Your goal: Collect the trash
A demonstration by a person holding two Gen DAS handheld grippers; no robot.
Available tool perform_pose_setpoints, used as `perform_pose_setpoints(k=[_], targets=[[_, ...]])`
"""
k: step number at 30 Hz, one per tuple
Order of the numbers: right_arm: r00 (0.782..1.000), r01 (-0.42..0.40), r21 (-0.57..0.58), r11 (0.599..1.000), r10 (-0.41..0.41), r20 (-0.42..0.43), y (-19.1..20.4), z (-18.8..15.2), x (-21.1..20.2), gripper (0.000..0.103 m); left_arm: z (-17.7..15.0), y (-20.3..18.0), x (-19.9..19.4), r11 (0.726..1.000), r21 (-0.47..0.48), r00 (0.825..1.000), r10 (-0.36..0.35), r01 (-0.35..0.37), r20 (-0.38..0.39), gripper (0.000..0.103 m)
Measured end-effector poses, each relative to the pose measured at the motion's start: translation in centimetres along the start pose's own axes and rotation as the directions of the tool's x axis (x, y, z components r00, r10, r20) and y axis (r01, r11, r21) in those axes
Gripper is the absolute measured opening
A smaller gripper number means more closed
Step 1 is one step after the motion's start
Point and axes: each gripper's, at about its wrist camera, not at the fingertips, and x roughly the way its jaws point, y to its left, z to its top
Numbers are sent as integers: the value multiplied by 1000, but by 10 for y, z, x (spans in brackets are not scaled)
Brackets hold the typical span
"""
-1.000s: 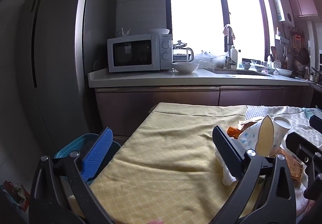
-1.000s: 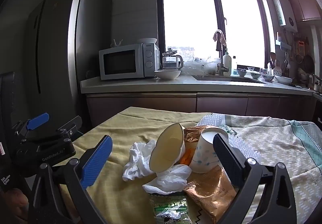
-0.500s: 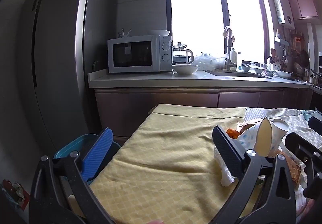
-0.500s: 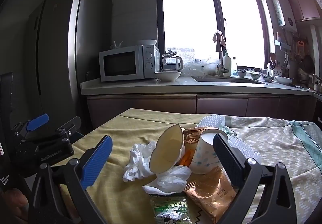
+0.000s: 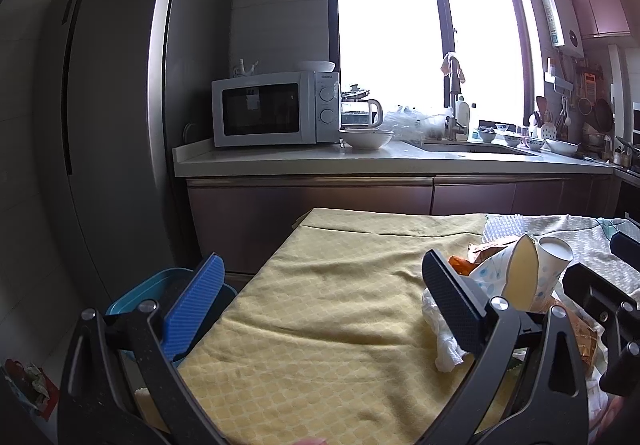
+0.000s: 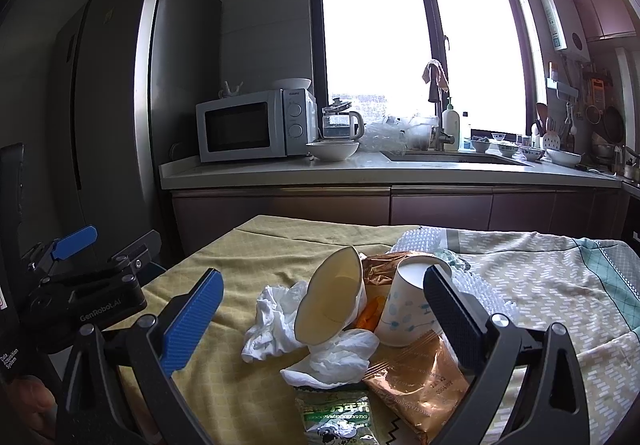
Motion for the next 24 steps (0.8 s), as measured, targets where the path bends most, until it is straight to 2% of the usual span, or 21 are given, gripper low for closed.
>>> perform_pose_setpoints(k=[24], targets=[[1000, -3, 8, 1000, 3, -1, -2, -3, 2, 97, -2, -3, -2, 1000, -2, 1000, 0, 0, 5, 98]])
